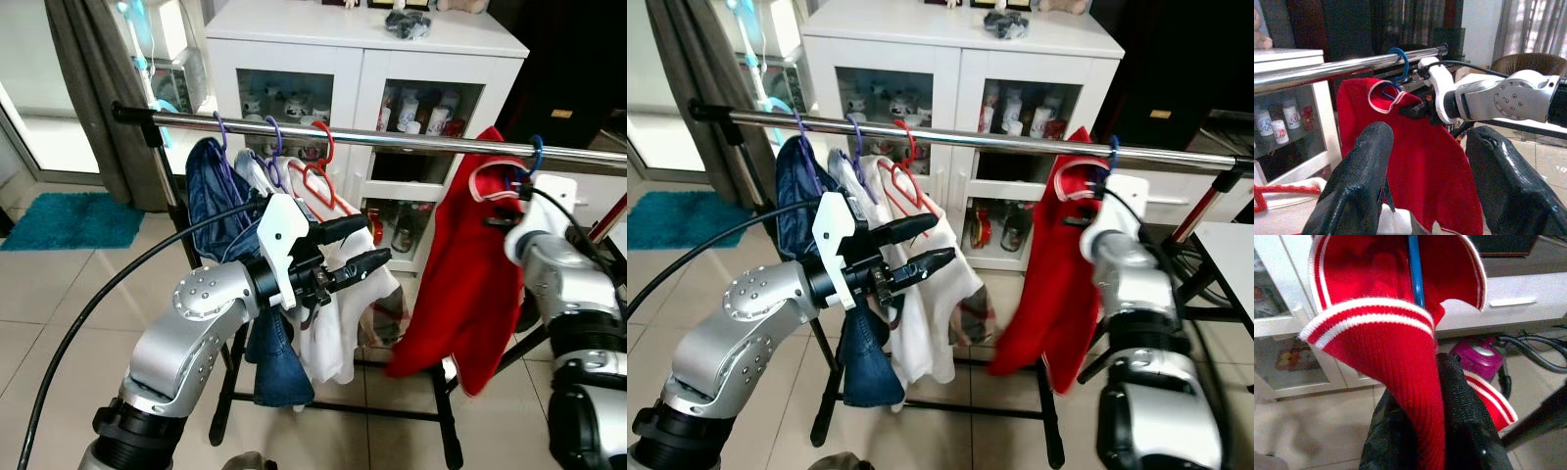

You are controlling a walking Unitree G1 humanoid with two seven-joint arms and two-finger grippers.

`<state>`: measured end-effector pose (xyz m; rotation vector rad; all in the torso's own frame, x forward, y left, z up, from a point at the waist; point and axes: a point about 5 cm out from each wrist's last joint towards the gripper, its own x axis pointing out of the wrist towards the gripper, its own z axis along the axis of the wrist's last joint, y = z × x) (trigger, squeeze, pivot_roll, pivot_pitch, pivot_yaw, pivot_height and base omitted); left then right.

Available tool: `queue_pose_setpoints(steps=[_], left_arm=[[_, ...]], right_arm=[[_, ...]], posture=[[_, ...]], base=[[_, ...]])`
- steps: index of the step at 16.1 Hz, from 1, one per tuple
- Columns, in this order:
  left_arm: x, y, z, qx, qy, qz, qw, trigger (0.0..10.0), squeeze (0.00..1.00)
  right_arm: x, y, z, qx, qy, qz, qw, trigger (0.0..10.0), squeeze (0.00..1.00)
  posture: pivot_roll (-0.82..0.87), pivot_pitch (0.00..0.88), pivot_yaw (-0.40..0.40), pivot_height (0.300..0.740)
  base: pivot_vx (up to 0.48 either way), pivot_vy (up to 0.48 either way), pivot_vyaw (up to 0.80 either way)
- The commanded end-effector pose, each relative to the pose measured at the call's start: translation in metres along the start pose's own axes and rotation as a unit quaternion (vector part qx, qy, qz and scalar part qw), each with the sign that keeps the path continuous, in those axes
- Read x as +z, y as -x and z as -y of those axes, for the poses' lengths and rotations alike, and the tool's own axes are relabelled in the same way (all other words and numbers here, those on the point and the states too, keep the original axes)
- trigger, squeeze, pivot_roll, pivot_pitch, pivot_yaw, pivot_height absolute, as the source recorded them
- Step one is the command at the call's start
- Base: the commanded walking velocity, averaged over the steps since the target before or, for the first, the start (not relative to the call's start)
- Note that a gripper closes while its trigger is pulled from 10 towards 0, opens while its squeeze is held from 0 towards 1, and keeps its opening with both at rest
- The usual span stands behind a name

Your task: Hang hanger

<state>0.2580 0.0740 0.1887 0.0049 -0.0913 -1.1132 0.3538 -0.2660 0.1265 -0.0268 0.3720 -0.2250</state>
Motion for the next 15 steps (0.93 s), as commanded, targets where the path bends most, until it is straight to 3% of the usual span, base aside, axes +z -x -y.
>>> queue_pose_setpoints(steps=[1, 2, 3, 7, 10, 12, 14, 15], left_arm=[[0.002, -0.002, 0.003, -0.010, -0.002, 0.001, 1.000, 10.0, 0.00], [0.003, -0.002, 0.004, -0.010, -0.001, 0.001, 1.000, 10.0, 0.00], [0.003, -0.001, 0.003, -0.008, -0.005, 0.001, 1.000, 10.0, 0.00], [-0.003, 0.006, -0.009, 0.062, -0.027, -0.033, 0.997, 10.0, 0.00], [-0.007, 0.022, -0.016, 0.151, -0.033, -0.033, 0.987, 10.0, 0.00], [-0.010, 0.031, -0.019, 0.193, -0.025, -0.037, 0.980, 10.0, 0.00], [-0.009, 0.034, -0.021, 0.206, -0.030, -0.038, 0.977, 10.0, 0.00], [-0.009, 0.036, -0.023, 0.217, -0.033, -0.039, 0.975, 10.0, 0.00]], right_arm=[[0.006, -0.001, 0.003, -0.001, -0.011, 0.007, 1.000, 10.0, 0.00], [0.006, -0.001, 0.005, 0.003, -0.026, 0.013, 1.000, 10.0, 0.70], [0.013, 0.001, 0.004, 0.009, -0.018, 0.038, 0.999, 10.0, 1.00], [0.024, 0.038, 0.000, 0.083, 0.018, 0.089, 0.992, 10.0, 1.00], [0.020, 0.089, 0.010, 0.141, 0.034, 0.087, 0.986, 10.0, 1.00], [0.032, 0.117, 0.011, 0.196, 0.017, 0.148, 0.969, 10.0, 1.00], [0.031, 0.132, 0.012, 0.240, 0.049, 0.158, 0.957, 10.0, 1.00], [0.038, 0.143, 0.010, 0.276, 0.043, 0.171, 0.945, 10.0, 1.00]], posture=[[0.04, 0.000, -0.013, 0.740], [0.04, 0.000, -0.016, 0.740], [0.05, 0.000, -0.013, 0.740], [0.06, 0.000, -0.011, 0.740], [0.06, 0.000, -0.008, 0.740], [0.06, 0.000, 0.003, 0.740], [0.06, 0.000, 0.006, 0.740], [0.06, 0.000, 0.010, 0.740]], base=[[0.000, 0.000, 0.00], [0.000, 0.000, 0.00], [0.000, 0.000, 0.00], [0.000, 0.000, 0.00], [0.000, 0.000, 0.00], [0.000, 0.141, 0.00], [0.000, 0.349, 0.00], [0.000, 0.401, 0.00]])
